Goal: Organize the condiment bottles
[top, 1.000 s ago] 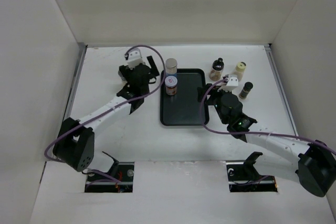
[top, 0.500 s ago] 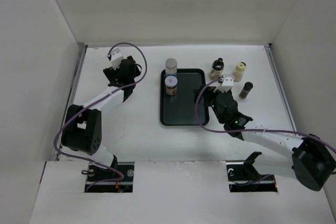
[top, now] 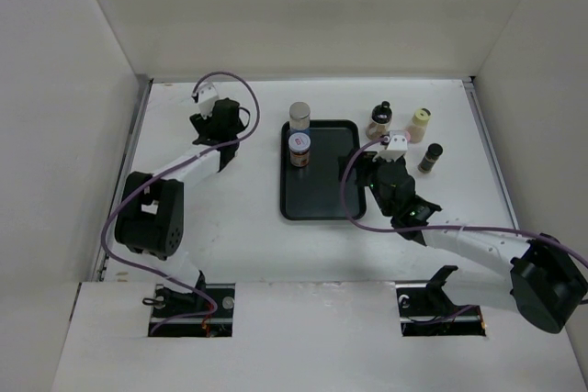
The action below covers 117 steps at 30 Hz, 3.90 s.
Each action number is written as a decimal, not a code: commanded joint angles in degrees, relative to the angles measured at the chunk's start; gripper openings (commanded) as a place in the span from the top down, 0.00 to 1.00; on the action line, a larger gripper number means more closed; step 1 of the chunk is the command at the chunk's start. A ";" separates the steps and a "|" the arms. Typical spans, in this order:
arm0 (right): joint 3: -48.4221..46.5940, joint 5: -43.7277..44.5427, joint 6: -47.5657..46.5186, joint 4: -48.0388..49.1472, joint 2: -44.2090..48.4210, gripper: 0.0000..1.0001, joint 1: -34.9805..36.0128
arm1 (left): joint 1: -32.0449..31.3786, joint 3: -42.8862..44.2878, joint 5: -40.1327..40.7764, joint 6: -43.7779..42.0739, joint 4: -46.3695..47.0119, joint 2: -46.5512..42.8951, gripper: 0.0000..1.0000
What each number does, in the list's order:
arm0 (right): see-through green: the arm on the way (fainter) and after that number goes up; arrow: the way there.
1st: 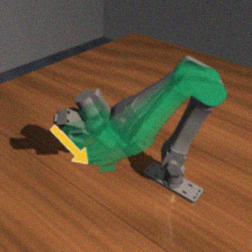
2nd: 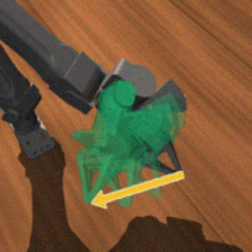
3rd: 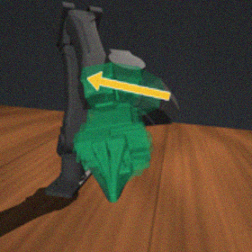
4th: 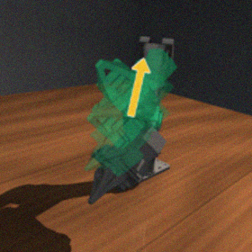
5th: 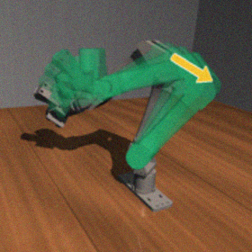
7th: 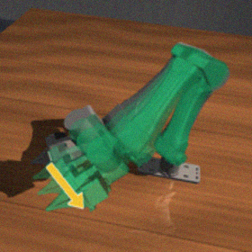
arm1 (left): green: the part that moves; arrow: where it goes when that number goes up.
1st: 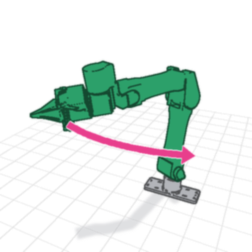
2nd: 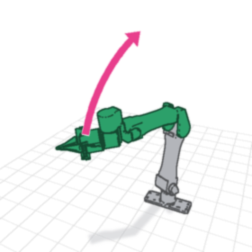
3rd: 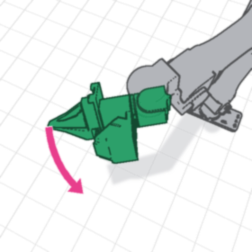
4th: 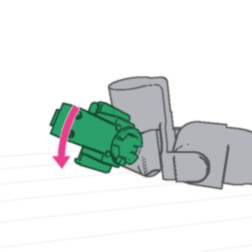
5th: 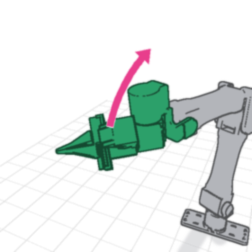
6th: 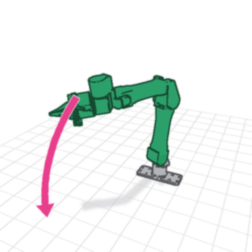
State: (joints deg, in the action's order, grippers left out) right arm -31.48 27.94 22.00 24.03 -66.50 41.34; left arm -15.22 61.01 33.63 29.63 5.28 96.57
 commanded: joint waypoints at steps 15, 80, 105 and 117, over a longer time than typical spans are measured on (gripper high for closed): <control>-1.30 0.44 -0.12 2.51 2.34 0.70 0.45 | -25.14 -18.04 5.39 -0.80 2.37 -28.72 0.63; -4.73 14.34 5.77 -12.17 -5.83 0.06 -12.47 | -25.96 -44.57 4.26 2.10 17.74 -43.93 0.00; -12.18 12.31 3.49 -12.69 -2.65 0.53 8.68 | -20.59 -50.03 1.79 2.98 27.15 -43.40 0.00; -22.74 15.56 2.08 -3.64 -23.84 0.49 20.49 | -19.89 -51.52 0.92 4.21 26.89 -47.01 0.00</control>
State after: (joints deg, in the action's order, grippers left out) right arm -49.78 40.29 24.91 12.14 -89.97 61.71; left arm -35.35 9.76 35.51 32.86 29.82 50.24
